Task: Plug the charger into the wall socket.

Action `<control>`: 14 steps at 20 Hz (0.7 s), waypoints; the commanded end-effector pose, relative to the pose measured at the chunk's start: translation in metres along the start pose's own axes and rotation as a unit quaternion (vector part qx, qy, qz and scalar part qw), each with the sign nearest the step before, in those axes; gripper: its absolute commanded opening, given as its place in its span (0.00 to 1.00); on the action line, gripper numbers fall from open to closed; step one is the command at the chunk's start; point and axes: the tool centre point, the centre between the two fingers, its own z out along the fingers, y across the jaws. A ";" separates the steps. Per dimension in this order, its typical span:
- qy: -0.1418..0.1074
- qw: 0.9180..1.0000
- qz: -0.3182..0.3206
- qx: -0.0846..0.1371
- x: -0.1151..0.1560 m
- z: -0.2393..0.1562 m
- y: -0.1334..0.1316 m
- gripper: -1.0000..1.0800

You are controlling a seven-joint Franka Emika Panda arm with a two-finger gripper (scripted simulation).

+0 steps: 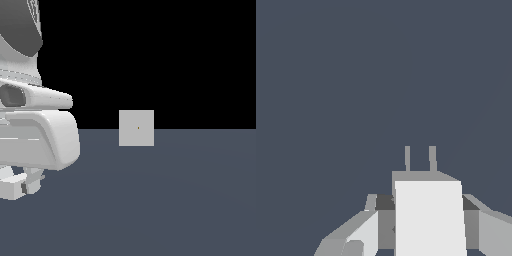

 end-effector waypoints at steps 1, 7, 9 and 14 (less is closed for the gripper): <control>0.000 1.000 0.000 0.000 0.000 0.000 0.000 0.00; 0.000 1.000 0.000 0.000 0.000 0.000 0.000 0.00; 0.000 1.000 -0.001 0.000 0.001 -0.001 0.002 0.00; 0.000 1.000 -0.008 0.001 0.008 -0.005 0.012 0.00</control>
